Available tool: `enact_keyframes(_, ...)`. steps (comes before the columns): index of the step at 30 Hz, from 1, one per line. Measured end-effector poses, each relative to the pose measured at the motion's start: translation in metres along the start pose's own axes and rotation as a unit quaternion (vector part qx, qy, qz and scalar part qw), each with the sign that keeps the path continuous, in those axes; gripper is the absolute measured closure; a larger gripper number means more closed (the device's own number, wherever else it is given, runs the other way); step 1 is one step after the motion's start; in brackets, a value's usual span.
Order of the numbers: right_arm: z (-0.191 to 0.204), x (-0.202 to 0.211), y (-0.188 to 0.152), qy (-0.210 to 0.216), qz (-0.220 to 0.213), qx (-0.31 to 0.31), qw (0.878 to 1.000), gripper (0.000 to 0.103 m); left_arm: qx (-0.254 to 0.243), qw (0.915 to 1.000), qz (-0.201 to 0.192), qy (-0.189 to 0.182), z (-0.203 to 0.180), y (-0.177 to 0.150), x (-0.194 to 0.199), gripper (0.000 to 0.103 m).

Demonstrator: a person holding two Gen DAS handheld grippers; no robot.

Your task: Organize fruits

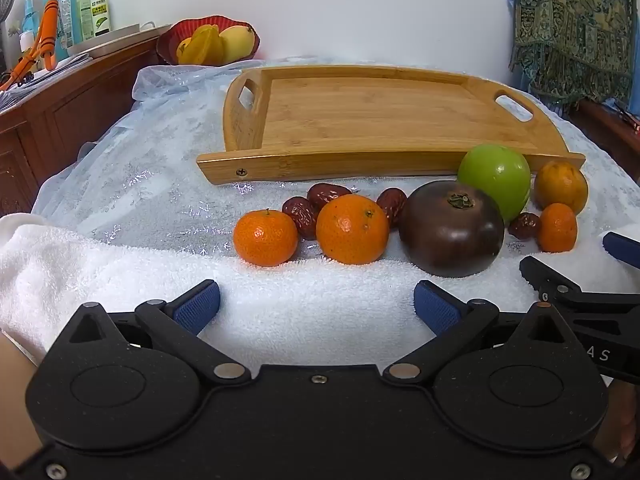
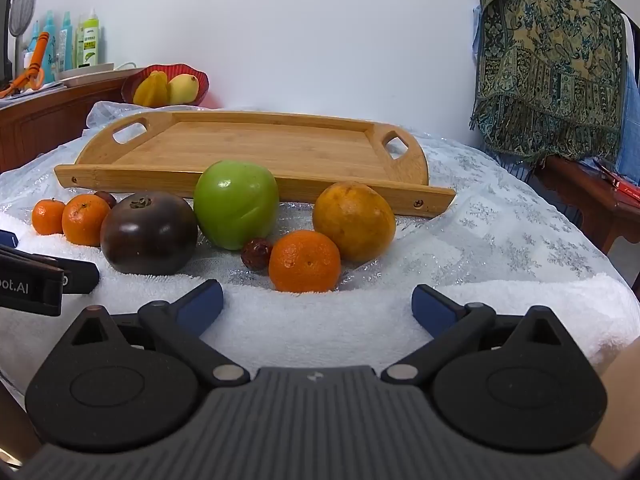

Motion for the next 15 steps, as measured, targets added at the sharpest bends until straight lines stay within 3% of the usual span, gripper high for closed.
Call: enact_keyframes(15,0.0002,0.0012,-0.0003,-0.001,-0.004,0.000,1.000,0.000,-0.002,1.0000,0.001,0.002,-0.0011,-0.0003,-0.0015,0.000)
Point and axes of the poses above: each gripper's, at about its wrist camera, not at the fingertips, and x roughly against the way its jaws point, z to its left, y to its top, the point moved 5 cm from there along -x, roughly the way its jaws point, and after that the axes turned 10 degrees about x, right-handed, at the moved point
